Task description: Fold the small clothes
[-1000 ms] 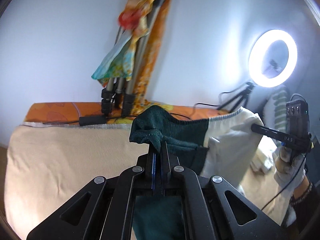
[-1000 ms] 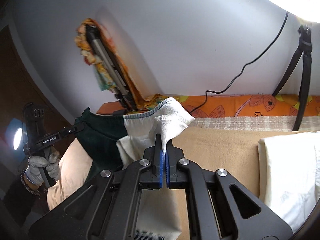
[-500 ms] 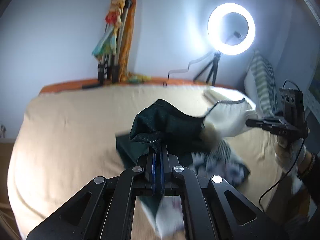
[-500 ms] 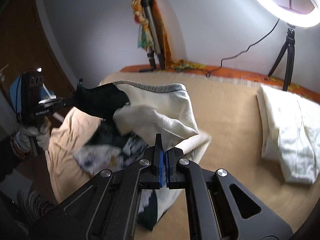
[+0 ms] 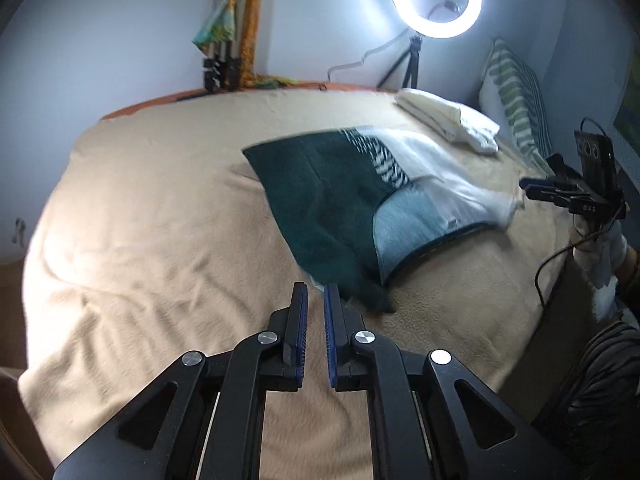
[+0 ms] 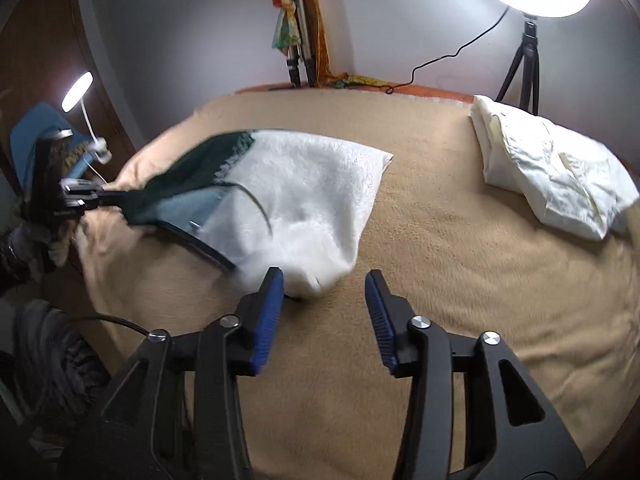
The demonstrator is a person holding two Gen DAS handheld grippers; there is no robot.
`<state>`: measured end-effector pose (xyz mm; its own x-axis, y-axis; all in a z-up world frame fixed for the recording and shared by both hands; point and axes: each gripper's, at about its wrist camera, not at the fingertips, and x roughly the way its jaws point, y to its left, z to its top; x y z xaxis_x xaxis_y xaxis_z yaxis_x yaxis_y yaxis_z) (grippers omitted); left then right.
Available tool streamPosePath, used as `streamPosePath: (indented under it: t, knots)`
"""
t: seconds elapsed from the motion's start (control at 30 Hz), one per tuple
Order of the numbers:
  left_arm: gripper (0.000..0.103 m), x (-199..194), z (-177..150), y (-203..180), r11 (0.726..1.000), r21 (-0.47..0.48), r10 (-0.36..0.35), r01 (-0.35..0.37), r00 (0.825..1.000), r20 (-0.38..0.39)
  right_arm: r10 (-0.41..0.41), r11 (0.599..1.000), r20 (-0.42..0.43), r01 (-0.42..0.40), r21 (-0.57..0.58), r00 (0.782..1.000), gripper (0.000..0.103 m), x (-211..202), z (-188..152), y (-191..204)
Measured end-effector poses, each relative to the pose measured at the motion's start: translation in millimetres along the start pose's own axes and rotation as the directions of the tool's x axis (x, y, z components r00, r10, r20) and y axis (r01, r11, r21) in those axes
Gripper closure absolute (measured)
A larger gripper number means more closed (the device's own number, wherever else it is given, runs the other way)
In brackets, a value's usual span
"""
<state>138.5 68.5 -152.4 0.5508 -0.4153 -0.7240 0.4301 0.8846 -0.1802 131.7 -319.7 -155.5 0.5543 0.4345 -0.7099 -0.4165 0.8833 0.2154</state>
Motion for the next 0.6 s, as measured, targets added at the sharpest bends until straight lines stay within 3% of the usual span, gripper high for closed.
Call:
streamPosePath:
  t: [0.17,0.43,0.6]
  knots:
    - [0.096,-5.7,18.5,-0.8,1.000,-0.011,0.023,-0.022,0.998,0.050,0.020,1.000,0.011,-0.020,0.023,1.000,0.058,2.9,15.8,8.5]
    - [0.096,53.2,44.2,-25.2,0.999,-0.044,-0.024,0.024,1.000,-0.018,0.076,0.992,-0.058,-0.069,0.108,0.995,0.058,75.1,39.5,29.3]
    - [0.096,73.0,70.8,-26.0,0.996,-0.088,-0.002,0.003,1.000,0.011,0.066,0.993,-0.047,-0.061,0.106,0.997,0.067,105.4,77.7,43.2]
